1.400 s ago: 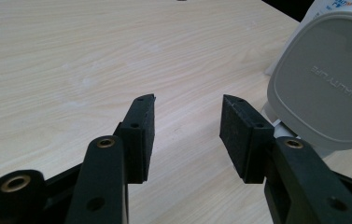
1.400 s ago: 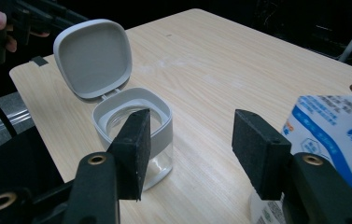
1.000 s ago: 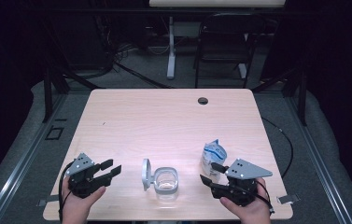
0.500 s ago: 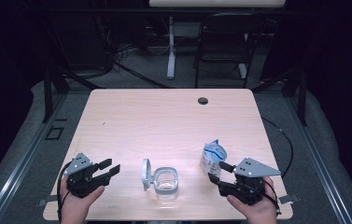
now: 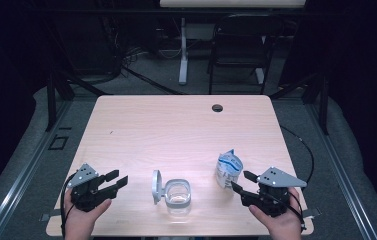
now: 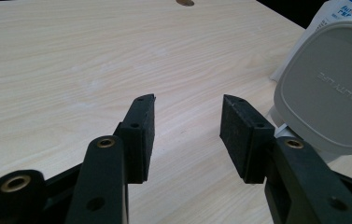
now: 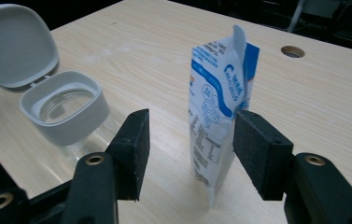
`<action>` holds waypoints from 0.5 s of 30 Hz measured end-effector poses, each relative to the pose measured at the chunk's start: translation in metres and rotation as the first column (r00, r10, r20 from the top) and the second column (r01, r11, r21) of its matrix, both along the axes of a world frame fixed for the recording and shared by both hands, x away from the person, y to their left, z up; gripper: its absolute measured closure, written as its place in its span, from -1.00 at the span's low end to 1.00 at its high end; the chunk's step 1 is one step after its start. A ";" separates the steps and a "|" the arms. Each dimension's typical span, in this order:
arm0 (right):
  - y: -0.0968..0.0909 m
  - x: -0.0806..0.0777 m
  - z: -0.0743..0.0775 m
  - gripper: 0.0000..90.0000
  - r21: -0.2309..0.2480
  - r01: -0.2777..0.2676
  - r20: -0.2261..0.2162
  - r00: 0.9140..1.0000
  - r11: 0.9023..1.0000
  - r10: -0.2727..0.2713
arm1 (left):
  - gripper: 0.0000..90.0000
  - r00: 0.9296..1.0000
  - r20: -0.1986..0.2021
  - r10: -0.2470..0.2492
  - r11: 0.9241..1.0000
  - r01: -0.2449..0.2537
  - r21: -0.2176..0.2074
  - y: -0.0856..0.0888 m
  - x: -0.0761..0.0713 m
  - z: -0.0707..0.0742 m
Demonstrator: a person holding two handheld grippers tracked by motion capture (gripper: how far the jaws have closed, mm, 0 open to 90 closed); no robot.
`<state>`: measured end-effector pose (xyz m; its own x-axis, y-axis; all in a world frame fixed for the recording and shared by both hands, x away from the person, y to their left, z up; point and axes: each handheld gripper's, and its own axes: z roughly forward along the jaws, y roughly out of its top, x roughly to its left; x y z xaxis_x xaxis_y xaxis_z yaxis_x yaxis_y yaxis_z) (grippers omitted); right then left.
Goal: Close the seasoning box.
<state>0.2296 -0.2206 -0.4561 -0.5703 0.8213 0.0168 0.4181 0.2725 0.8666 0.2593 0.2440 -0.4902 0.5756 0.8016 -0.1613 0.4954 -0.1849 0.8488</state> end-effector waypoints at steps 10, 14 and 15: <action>-0.001 0.011 -0.013 -0.12 -0.046 0.051 -0.003 0.999 0.998 -0.052 | 0.24 1.000 -0.008 0.000 1.000 0.000 -0.003 0.002 0.000 -0.001; -0.002 0.016 -0.017 -0.15 -0.038 0.069 -0.001 0.998 0.997 -0.069 | 0.23 1.000 -0.012 0.002 1.000 -0.002 -0.007 0.002 0.001 -0.002; -0.002 0.018 -0.017 -0.15 -0.032 0.069 -0.003 0.998 0.997 -0.069 | 0.23 1.000 -0.013 0.002 1.000 -0.002 -0.007 0.002 0.000 -0.002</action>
<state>0.2473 -0.2230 -0.4736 -0.5121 0.8589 -0.0079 0.4399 0.2702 0.8564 0.2598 0.2463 -0.4917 0.5718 0.8017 -0.1741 0.5065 -0.1780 0.8436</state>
